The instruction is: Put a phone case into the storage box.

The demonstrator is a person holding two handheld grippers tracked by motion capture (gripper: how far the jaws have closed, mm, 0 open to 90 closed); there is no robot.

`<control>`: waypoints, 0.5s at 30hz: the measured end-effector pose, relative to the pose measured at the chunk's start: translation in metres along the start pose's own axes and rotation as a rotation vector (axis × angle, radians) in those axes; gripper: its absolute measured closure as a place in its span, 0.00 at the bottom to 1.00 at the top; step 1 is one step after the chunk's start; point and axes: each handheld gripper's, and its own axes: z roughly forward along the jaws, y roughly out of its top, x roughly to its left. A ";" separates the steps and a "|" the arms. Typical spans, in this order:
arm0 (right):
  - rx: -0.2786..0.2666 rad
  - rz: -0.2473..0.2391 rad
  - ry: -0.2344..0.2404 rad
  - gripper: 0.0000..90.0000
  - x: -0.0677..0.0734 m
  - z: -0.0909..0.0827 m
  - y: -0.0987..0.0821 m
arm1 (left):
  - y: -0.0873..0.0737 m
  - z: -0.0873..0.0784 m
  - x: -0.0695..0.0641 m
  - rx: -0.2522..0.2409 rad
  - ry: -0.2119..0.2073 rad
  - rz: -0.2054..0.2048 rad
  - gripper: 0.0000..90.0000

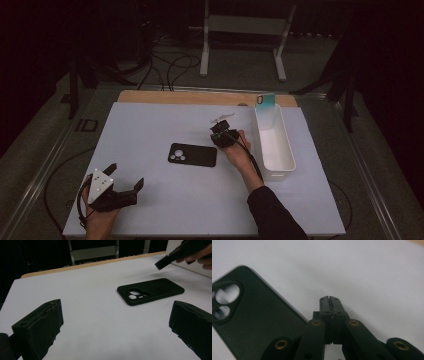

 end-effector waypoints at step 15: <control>0.076 0.006 0.014 1.00 0.000 0.013 -0.011 | 0.000 0.000 0.000 0.002 0.000 0.002 0.00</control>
